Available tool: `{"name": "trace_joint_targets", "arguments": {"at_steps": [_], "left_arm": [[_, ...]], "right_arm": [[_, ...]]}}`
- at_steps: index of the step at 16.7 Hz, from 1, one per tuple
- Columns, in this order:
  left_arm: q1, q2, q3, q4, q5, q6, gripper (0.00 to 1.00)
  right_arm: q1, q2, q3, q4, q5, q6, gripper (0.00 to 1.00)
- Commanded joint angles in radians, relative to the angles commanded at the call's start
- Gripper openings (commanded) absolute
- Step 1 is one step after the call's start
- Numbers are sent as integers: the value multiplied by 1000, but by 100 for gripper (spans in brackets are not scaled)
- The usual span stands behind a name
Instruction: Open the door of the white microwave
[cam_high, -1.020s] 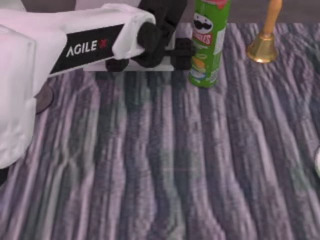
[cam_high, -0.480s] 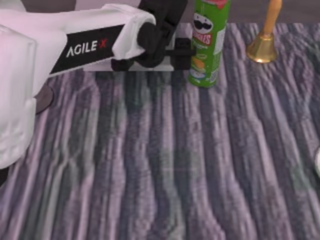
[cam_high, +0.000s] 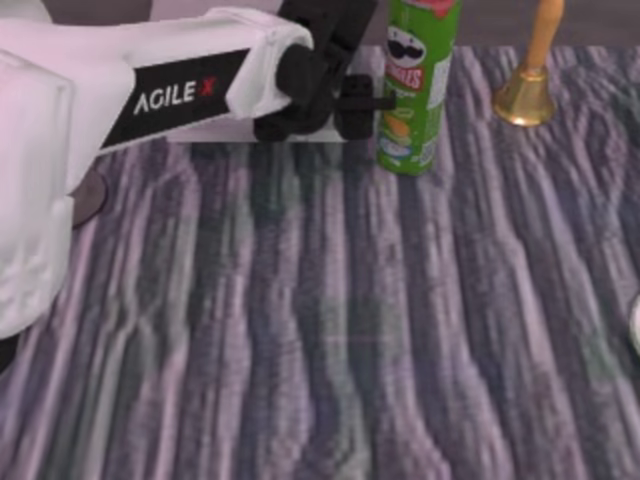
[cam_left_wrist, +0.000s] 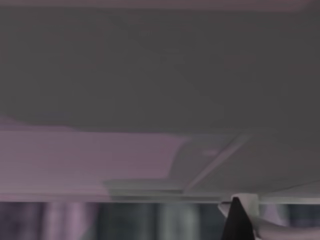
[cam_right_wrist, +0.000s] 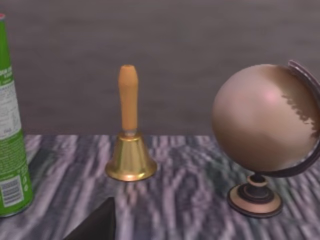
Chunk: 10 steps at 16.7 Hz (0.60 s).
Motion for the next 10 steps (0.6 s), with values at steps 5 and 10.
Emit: {"name": "trace_joint_targets", "arguments": {"at_steps": [5, 10], "left_arm": [[0, 0, 0, 0, 0, 0, 0], [-35, -30, -59, -7, 13, -4, 0]], "right_arm": [[0, 0, 0, 0, 0, 0, 100], [0, 0, 0, 0, 0, 0, 100]]}}
